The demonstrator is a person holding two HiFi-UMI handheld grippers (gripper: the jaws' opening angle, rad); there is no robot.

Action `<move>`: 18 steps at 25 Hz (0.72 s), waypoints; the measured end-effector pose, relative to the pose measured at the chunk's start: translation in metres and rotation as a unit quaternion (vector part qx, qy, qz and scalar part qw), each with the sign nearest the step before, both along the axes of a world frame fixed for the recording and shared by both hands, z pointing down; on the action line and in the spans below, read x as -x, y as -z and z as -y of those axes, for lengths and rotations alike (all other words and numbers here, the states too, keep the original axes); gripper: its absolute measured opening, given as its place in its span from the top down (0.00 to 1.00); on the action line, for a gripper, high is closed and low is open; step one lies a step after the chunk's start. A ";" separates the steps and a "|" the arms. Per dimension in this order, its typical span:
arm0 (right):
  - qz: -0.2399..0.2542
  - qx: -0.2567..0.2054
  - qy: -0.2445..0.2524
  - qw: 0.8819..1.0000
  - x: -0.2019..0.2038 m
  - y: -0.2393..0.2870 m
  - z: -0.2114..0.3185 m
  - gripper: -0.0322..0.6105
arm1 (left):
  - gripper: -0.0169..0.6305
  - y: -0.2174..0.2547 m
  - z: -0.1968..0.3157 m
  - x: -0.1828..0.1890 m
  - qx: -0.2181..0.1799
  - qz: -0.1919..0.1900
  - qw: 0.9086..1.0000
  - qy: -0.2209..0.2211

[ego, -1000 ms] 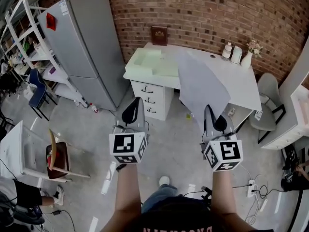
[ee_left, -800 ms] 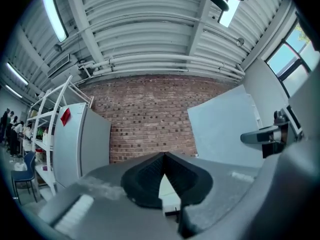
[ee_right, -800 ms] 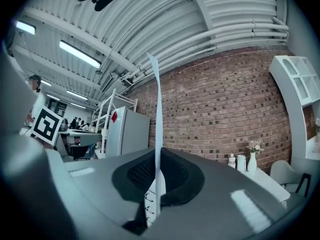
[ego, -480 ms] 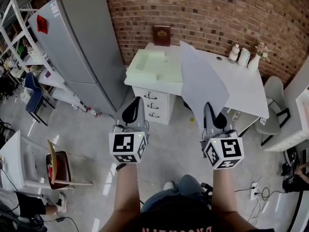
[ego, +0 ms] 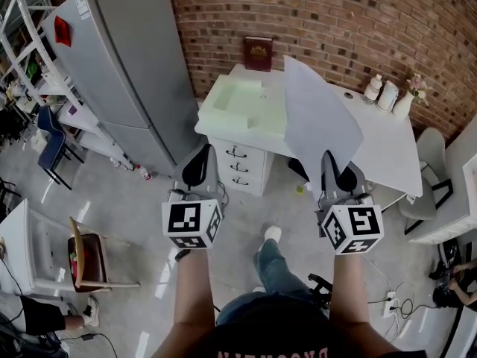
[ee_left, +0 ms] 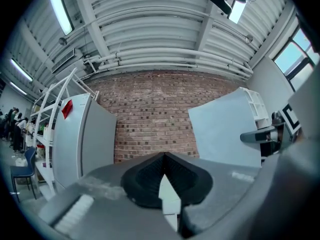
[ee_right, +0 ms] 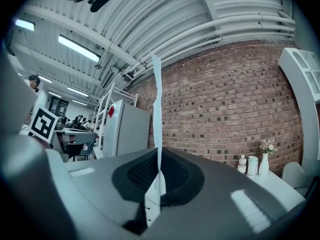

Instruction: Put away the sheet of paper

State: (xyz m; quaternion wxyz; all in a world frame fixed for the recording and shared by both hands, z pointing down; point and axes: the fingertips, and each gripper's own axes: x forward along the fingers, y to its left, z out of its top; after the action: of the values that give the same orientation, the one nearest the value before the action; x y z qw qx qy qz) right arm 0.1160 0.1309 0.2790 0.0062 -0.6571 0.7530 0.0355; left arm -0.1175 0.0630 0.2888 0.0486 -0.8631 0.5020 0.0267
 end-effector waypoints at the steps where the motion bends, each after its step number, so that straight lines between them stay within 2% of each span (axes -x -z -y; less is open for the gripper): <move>1: 0.001 0.000 0.001 1.000 -0.003 -0.001 0.009 0.95 | 0.97 -0.001 0.008 0.000 0.001 0.000 1.000 0.003; 9: 0.012 0.019 0.019 1.000 -0.019 -0.016 0.100 0.95 | 0.97 -0.016 0.093 -0.009 0.017 0.002 1.000 0.024; 18: 0.073 0.041 0.045 0.995 -0.055 -0.024 0.229 0.95 | 0.97 -0.027 0.213 -0.040 0.036 0.001 0.999 0.033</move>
State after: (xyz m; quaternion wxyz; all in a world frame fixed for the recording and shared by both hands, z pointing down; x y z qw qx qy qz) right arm 0.1712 -0.0981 0.3026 0.0356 -0.6231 0.7801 -0.0443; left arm -0.0776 -0.1499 0.3155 0.0188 -0.8472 0.5309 0.0066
